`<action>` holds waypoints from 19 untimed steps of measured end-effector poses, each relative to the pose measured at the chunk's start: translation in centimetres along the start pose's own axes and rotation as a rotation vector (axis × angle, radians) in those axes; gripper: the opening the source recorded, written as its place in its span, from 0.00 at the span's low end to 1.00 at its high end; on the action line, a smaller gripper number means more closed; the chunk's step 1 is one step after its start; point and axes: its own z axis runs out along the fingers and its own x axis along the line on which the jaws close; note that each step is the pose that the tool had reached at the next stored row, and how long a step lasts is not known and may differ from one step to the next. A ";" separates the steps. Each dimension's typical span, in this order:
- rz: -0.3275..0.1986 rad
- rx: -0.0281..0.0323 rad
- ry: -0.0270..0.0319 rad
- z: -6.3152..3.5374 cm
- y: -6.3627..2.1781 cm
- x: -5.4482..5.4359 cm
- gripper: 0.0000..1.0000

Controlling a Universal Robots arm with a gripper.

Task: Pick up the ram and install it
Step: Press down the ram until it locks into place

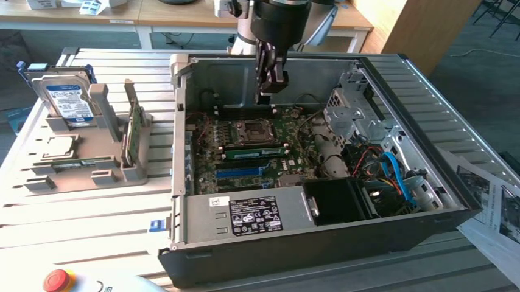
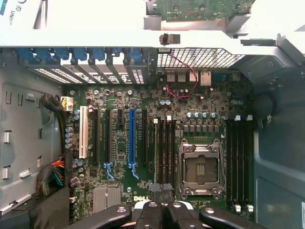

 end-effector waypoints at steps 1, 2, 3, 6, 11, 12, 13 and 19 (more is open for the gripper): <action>0.000 -0.0001 0.0000 0.00 0.00 0.0 0.10; 0.000 0.0000 0.0000 0.00 0.00 0.0 0.10; 0.000 0.0000 0.0000 0.00 0.00 0.0 0.10; 0.000 0.0000 0.0000 0.00 0.00 0.0 0.10; 0.040 -0.0002 -0.0014 0.00 0.00 0.0 0.10; 0.051 -0.0002 -0.0019 0.00 0.00 0.0 0.10; 0.062 -0.0003 -0.0023 0.00 0.00 0.0 0.10; 0.131 -0.0005 -0.0050 0.00 0.00 0.0 0.10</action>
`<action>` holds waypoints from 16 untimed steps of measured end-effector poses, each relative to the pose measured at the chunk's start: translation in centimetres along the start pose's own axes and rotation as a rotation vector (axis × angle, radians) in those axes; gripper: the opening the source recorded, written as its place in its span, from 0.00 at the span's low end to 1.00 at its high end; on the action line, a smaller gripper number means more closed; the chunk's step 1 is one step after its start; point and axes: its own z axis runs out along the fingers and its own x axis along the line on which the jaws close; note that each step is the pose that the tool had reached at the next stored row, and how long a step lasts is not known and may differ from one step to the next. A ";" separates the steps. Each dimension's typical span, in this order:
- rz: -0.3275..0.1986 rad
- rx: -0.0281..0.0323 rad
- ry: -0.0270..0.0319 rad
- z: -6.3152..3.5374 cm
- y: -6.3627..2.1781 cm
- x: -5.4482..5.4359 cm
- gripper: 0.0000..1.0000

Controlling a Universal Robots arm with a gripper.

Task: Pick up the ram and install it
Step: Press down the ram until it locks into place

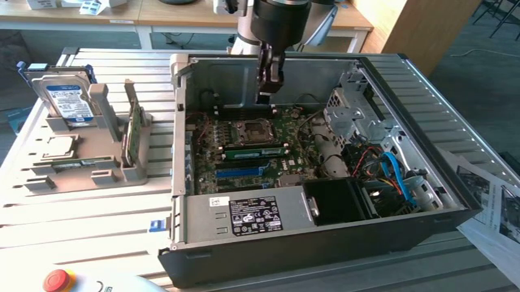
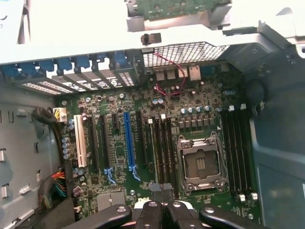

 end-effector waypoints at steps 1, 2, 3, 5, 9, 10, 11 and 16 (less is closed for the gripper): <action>0.013 -0.0001 -0.0005 0.00 0.00 0.0 0.10; 0.026 -0.0002 -0.0010 0.00 0.00 0.0 0.10; 0.039 -0.0002 -0.0016 0.00 0.00 0.0 0.10; 0.068 -0.0003 -0.0027 0.00 0.00 0.0 0.10; 0.118 -0.0005 -0.0046 0.00 0.00 0.0 0.10; 0.131 -0.0006 -0.0052 0.00 0.00 0.0 0.10; 0.144 -0.0007 -0.0056 0.00 0.00 0.0 0.10; 0.206 -0.0008 -0.0075 0.00 0.00 0.0 0.10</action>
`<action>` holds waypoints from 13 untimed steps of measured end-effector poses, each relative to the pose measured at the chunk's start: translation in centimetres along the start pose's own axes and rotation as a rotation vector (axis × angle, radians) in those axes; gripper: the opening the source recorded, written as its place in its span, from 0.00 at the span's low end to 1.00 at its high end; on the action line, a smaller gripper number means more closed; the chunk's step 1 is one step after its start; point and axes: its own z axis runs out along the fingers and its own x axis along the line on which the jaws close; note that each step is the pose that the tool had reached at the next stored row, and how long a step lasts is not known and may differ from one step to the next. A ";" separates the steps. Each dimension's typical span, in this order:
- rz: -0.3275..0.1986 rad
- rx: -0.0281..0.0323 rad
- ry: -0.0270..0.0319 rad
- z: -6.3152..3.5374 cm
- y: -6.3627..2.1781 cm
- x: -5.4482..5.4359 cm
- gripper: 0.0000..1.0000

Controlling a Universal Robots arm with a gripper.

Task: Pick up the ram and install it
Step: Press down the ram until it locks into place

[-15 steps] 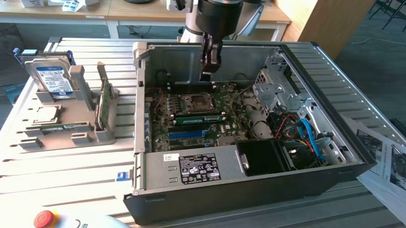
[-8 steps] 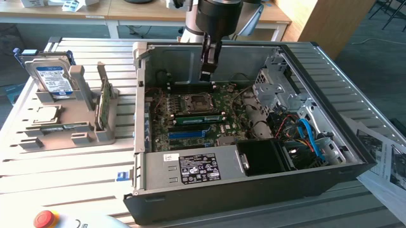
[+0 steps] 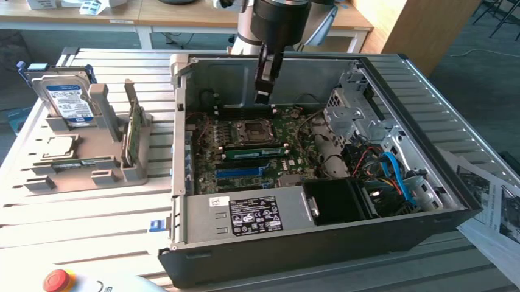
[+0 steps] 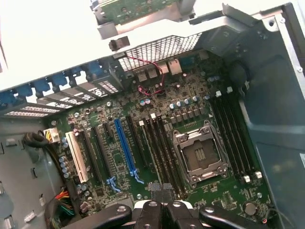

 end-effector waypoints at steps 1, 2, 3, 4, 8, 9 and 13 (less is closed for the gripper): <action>0.013 0.0000 -0.0004 0.00 0.00 0.0 0.10; 0.025 0.0000 -0.0008 0.00 0.00 0.0 0.10; 0.037 -0.0001 -0.0014 0.00 0.00 0.0 0.10; 0.049 -0.0002 -0.0018 0.00 0.00 0.0 0.10; 0.097 -0.0004 -0.0036 0.00 0.00 0.0 0.10; 0.109 -0.0004 -0.0041 0.00 0.00 0.0 0.10; 0.155 -0.0006 -0.0058 0.00 0.00 0.0 0.10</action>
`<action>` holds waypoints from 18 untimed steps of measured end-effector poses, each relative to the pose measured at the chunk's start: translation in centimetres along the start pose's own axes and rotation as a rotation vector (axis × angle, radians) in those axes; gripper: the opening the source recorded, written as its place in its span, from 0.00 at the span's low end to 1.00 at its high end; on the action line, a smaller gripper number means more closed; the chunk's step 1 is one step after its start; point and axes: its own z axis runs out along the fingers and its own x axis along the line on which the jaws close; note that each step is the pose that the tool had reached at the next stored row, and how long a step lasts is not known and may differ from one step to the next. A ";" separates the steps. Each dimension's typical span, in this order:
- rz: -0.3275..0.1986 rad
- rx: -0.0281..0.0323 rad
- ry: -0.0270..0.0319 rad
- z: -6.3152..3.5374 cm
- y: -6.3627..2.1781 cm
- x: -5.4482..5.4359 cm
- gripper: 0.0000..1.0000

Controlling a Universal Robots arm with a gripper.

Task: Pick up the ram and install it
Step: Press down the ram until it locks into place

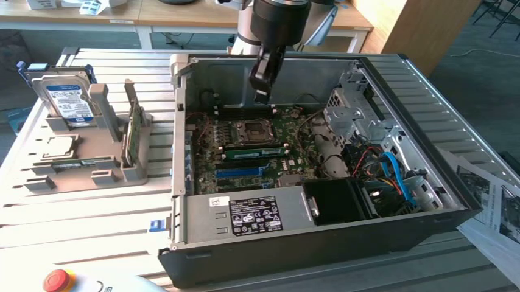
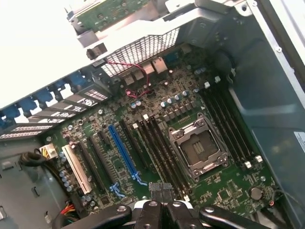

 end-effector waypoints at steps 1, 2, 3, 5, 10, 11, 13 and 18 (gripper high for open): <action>0.011 -0.0001 -0.0005 0.00 0.00 0.0 0.10; 0.023 -0.0001 -0.0008 0.00 0.00 0.0 0.10; 0.033 -0.0001 -0.0012 0.00 0.00 0.0 0.10; 0.053 -0.0002 -0.0020 0.00 0.00 0.0 0.10; 0.112 -0.0002 -0.0037 0.00 0.00 0.0 0.10; 0.124 -0.0002 -0.0041 0.00 0.00 0.0 0.10; 0.148 -0.0002 -0.0048 0.00 0.00 0.0 0.10; 0.206 -0.0004 -0.0071 0.00 0.00 0.0 0.10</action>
